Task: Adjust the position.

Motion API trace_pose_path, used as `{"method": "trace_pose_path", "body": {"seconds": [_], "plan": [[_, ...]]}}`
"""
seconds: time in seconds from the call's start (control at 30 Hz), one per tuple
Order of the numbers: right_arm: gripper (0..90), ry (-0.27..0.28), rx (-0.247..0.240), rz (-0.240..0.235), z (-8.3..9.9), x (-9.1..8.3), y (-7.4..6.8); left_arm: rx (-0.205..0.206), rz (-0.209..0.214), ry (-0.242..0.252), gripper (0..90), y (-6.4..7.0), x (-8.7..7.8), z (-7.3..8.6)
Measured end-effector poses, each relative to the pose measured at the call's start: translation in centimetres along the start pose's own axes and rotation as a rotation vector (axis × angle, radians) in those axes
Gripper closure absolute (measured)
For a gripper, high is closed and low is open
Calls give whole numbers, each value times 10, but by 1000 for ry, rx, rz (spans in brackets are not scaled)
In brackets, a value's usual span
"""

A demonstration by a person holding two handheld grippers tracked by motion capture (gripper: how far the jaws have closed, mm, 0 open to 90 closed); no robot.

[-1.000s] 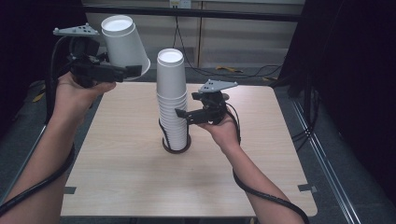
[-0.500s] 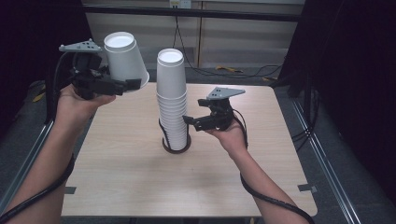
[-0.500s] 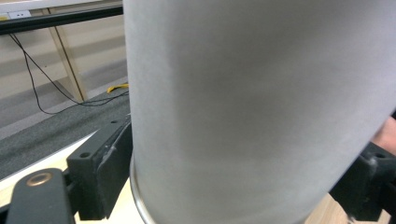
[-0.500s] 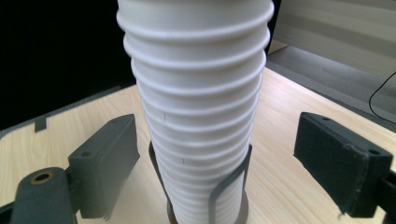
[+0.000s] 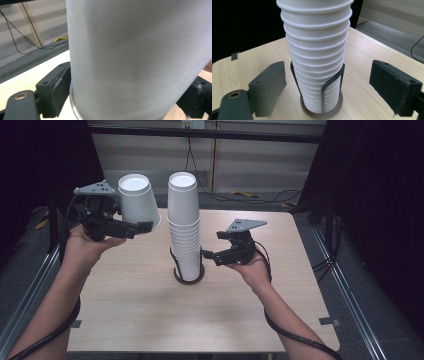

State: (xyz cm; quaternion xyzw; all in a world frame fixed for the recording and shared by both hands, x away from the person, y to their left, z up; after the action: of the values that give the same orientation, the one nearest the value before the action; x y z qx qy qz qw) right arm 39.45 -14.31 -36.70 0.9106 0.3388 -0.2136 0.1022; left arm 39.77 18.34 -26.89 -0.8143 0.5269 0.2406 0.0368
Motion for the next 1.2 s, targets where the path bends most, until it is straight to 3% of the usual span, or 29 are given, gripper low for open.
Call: {"method": "trace_pose_path", "body": {"seconds": [1.2], "plan": [[131,-37,-24,-45,28,-17,9,37,121,-57,128,32,35,52]]}}
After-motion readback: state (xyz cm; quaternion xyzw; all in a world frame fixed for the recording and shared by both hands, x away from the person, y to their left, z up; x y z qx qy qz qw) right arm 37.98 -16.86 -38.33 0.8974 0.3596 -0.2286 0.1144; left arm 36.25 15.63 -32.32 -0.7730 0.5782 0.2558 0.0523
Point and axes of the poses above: each handheld gripper's, and its own axes: x roughly forward along the jaws, z roughly out of its underside, y roughly to its right, the point moved 2 cm from there along x, roughly forward along the jaws, and after that the axes turned 12 degrees about z, right-handed, at the moved point
